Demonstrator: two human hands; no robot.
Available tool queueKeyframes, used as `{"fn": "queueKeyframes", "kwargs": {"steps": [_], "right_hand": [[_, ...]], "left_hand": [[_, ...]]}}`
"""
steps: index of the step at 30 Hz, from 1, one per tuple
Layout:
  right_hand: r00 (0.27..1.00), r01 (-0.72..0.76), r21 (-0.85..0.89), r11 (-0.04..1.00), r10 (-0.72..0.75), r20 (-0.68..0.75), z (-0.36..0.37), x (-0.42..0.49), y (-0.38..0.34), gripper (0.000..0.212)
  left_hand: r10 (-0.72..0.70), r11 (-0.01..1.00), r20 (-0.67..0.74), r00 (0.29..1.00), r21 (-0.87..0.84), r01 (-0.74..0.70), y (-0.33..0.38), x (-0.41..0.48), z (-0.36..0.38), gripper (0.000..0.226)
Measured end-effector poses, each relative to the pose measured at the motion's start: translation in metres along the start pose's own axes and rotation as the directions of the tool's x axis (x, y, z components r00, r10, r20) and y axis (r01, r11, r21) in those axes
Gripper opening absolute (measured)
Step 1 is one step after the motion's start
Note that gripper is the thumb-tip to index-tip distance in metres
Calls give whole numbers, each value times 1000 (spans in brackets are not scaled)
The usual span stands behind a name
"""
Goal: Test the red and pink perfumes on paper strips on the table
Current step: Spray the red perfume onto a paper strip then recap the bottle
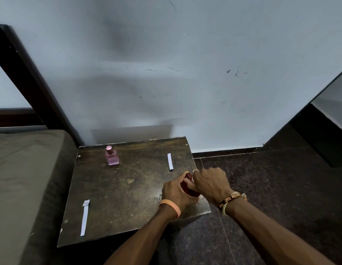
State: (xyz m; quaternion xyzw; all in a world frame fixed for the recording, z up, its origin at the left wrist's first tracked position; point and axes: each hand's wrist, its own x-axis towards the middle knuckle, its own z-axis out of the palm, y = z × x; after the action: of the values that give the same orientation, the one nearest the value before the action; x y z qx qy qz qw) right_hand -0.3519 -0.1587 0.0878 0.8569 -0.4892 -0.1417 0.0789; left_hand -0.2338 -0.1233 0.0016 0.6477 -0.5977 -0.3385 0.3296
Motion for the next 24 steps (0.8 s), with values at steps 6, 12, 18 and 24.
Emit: {"fn": "queueKeyframes", "kwargs": {"steps": [6, 12, 18, 24], "right_hand": [[1000, -19, 101, 995, 17, 21, -10, -1, -7, 49], [1000, -28, 9, 1000, 28, -8, -6, 2, -7, 47], [999, -47, 51, 998, 47, -4, -9, -1, -9, 50], [998, -41, -2, 999, 41, 44, -12, 3, -9, 47]], "left_hand": [[-17, 1000, 3, 1000, 8, 17, -1, -1, -1, 70], [-7, 1000, -11, 1000, -22, 6, 1, -1, 0, 67], [-5, 1000, -26, 1000, -22, 4, 0, -3, -2, 64], [-5, 1000, -10, 1000, -15, 5, 1, -2, -1, 68]]}}
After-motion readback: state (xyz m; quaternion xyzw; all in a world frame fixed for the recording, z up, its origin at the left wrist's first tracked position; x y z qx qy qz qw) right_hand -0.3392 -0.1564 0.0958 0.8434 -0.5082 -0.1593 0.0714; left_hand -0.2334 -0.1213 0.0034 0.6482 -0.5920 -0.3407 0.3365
